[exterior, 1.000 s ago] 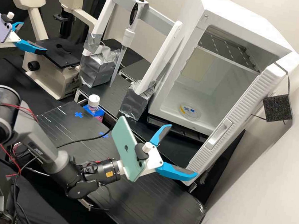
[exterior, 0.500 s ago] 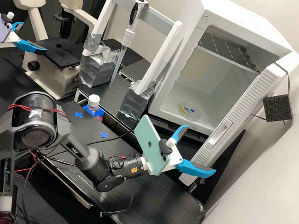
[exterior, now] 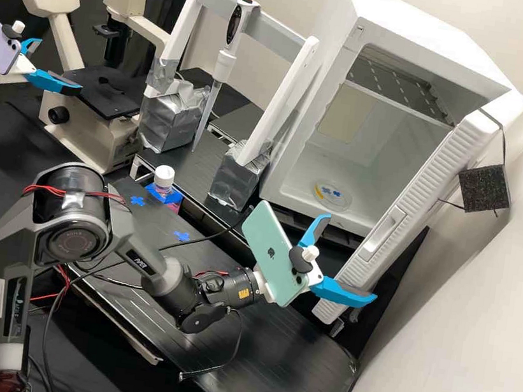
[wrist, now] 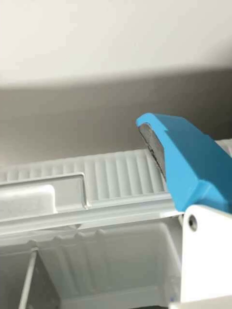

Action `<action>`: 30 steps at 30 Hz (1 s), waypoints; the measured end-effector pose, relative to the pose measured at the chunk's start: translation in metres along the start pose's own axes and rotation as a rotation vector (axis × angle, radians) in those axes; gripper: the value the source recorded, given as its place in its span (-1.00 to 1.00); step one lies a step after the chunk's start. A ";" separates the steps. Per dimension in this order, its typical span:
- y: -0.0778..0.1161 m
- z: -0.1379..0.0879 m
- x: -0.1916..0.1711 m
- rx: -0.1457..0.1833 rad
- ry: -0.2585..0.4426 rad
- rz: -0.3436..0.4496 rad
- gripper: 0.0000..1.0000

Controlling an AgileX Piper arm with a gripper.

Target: Close the door

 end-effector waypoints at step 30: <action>-0.059 -0.079 -0.015 0.038 0.332 -0.285 1.00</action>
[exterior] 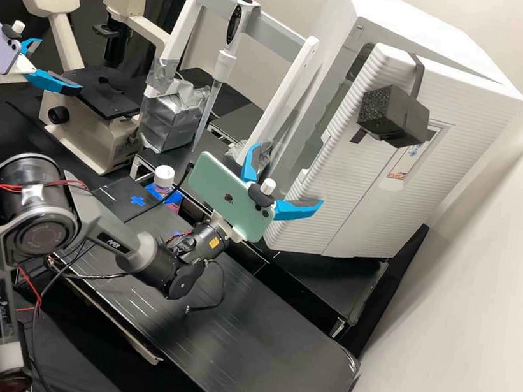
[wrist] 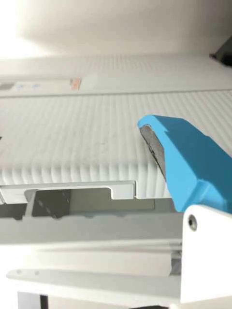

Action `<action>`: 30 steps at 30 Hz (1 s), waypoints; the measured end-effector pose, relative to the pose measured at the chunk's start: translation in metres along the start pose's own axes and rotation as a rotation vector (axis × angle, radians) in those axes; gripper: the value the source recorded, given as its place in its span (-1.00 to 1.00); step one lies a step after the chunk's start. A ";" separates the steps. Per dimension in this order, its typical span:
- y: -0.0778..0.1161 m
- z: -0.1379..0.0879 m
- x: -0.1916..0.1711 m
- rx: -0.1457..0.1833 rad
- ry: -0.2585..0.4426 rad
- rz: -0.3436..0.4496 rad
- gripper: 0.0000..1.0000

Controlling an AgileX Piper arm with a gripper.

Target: Close the door

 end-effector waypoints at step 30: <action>-0.013 0.027 0.048 0.061 -0.051 -0.078 1.00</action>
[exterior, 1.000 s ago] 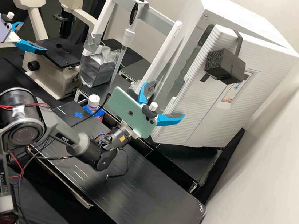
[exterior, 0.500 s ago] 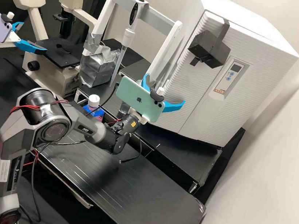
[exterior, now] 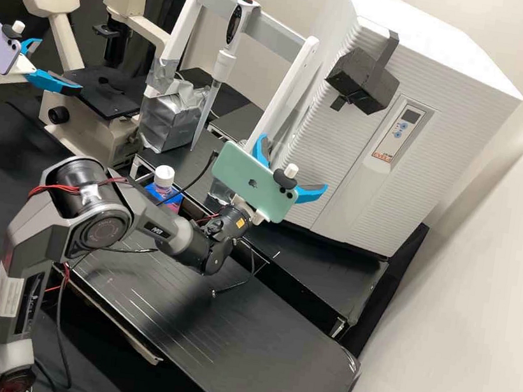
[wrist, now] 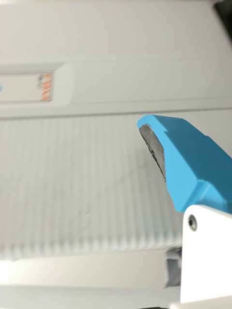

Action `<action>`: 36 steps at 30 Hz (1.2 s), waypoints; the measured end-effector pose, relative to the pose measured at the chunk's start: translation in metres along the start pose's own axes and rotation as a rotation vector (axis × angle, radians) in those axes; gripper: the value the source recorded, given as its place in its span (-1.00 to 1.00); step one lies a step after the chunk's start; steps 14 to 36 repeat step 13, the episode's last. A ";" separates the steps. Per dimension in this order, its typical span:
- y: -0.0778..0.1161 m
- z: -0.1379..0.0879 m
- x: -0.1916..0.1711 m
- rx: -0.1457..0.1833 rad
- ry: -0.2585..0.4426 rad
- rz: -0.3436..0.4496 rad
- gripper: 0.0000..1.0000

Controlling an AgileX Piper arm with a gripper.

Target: Close the door

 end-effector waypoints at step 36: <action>0.000 -0.008 -0.083 0.010 -0.088 0.192 1.00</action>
